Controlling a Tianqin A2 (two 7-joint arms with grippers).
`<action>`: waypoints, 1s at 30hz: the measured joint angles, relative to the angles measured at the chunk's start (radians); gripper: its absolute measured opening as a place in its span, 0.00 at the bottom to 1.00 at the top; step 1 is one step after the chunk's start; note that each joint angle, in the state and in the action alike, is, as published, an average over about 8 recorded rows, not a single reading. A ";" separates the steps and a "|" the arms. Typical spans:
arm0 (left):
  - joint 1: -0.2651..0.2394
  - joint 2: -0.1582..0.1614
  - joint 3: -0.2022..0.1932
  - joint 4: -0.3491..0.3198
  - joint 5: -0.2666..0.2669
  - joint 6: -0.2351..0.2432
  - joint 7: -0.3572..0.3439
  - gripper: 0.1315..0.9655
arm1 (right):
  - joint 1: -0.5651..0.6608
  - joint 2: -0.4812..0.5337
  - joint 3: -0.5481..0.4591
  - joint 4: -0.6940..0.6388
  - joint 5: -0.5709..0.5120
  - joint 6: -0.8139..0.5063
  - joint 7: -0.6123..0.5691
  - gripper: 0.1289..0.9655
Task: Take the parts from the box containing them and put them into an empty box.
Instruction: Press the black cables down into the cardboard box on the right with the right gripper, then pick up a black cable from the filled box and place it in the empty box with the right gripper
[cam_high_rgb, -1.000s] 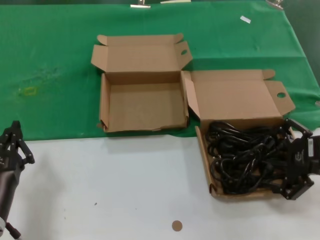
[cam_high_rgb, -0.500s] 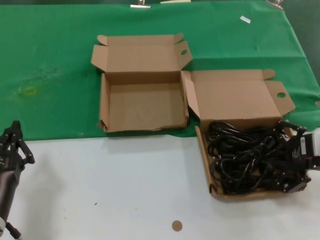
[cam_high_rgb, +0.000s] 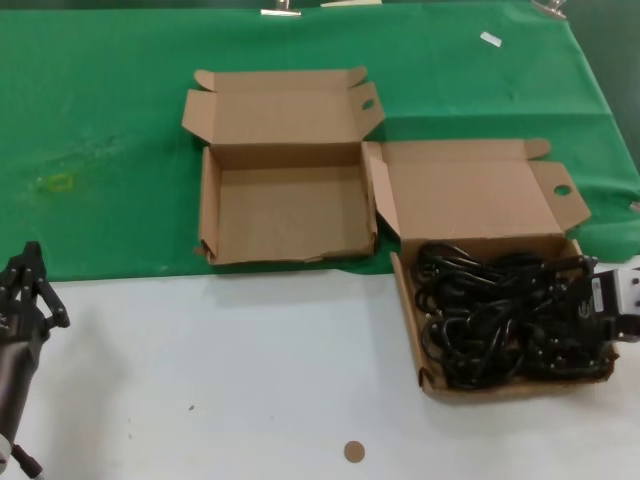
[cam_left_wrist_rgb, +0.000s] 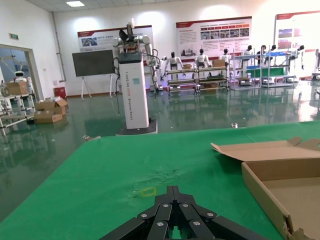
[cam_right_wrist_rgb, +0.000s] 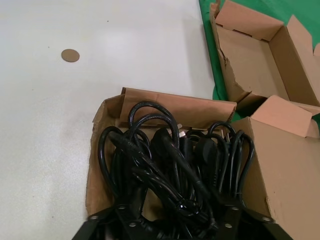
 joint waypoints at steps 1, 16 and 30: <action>0.000 0.000 0.000 0.000 0.000 0.000 0.000 0.01 | 0.000 -0.002 0.001 -0.001 -0.003 -0.002 0.000 0.63; 0.000 0.000 0.000 0.000 0.000 0.000 0.000 0.01 | -0.001 -0.007 0.023 0.020 -0.041 -0.025 0.026 0.22; 0.000 0.000 0.000 0.000 0.000 0.000 0.000 0.01 | 0.030 0.011 0.035 0.094 -0.072 -0.075 0.108 0.07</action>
